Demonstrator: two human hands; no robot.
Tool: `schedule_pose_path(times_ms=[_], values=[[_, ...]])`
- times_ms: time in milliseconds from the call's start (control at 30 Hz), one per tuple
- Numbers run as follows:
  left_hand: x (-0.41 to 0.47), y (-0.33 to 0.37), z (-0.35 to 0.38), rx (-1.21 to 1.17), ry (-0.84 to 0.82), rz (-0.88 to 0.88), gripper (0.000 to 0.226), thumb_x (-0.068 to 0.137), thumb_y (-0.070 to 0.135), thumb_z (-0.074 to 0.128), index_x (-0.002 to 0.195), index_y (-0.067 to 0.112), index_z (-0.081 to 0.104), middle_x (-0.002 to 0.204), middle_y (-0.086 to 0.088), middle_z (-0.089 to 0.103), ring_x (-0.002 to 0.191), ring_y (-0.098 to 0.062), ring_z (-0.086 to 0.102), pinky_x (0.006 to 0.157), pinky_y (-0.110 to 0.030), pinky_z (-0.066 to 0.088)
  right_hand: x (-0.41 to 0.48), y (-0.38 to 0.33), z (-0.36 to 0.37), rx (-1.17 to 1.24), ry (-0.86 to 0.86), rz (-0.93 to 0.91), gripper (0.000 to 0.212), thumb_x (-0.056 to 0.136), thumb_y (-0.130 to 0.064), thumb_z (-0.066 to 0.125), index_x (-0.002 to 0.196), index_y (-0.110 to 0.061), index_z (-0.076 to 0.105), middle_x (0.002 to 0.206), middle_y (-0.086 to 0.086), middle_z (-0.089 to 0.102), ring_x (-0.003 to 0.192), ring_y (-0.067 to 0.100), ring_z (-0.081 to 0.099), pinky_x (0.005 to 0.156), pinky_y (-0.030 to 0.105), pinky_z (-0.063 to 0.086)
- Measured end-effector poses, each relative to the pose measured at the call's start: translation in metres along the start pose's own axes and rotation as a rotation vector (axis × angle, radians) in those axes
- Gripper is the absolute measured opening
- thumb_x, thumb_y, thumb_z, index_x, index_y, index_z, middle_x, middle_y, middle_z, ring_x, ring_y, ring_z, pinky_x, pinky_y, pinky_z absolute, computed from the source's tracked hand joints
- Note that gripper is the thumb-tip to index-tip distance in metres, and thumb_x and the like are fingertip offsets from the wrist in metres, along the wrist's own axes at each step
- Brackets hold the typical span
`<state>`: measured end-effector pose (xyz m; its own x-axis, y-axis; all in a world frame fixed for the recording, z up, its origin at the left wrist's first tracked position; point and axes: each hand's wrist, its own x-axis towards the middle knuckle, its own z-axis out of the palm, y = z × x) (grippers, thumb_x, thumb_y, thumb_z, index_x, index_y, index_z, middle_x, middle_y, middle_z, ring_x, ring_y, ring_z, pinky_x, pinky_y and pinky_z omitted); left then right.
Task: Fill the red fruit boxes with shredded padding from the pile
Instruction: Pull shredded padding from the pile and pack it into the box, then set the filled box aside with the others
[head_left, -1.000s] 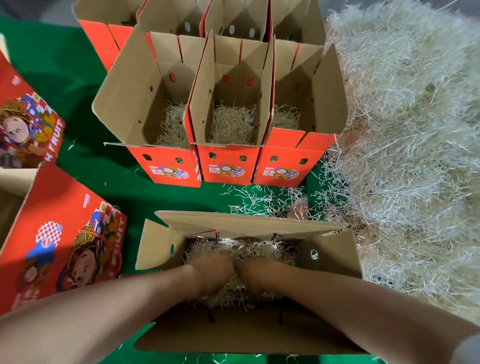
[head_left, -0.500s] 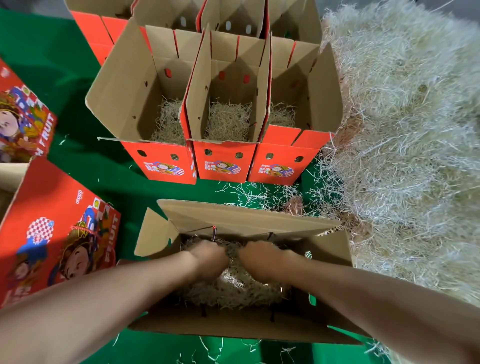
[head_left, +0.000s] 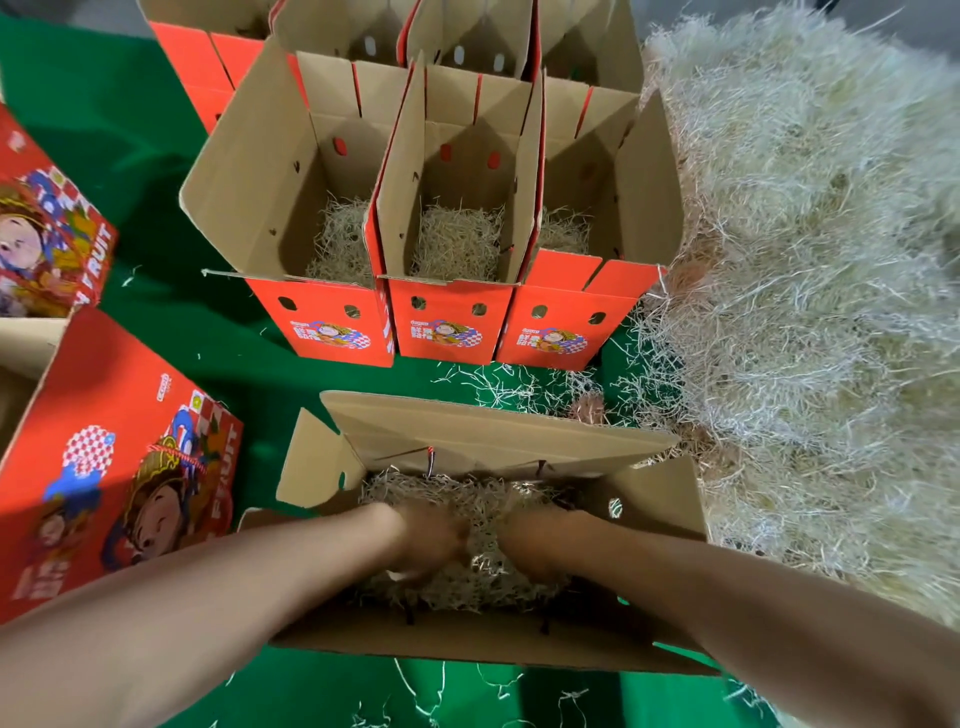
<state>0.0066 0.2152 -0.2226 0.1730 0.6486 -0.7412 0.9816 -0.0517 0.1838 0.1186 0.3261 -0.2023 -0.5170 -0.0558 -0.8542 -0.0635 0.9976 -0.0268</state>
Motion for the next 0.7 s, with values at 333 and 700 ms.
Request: schedule_pose_path(times_ms=[333, 700], values=[[-0.005, -0.01, -0.001, -0.148, 0.036, -0.047, 0.045, 0.091, 0.015, 0.052, 0.134, 0.028, 0.047, 0.151, -0.002, 0.026, 0.136, -0.03, 0.027, 0.108, -0.048, 0.031, -0.003, -0.006, 0.003, -0.058, 0.062, -0.004, 0.03, 0.09, -0.007, 0.05, 0.119, 0.0, 0.056, 0.129, 0.021, 0.05, 0.112, 0.036, 0.053, 0.08, 0.042, 0.048], [-0.029, -0.02, -0.021, -0.257, 0.059, -0.235, 0.03, 0.093, 0.01, 0.046, 0.121, 0.004, 0.054, 0.108, -0.013, 0.057, 0.095, -0.027, 0.056, 0.081, -0.035, 0.047, -0.034, 0.017, -0.011, 0.128, 0.224, 0.136, 0.034, 0.088, -0.007, 0.051, 0.121, -0.013, 0.059, 0.118, 0.011, 0.061, 0.104, 0.029, 0.061, 0.078, 0.037, 0.054]])
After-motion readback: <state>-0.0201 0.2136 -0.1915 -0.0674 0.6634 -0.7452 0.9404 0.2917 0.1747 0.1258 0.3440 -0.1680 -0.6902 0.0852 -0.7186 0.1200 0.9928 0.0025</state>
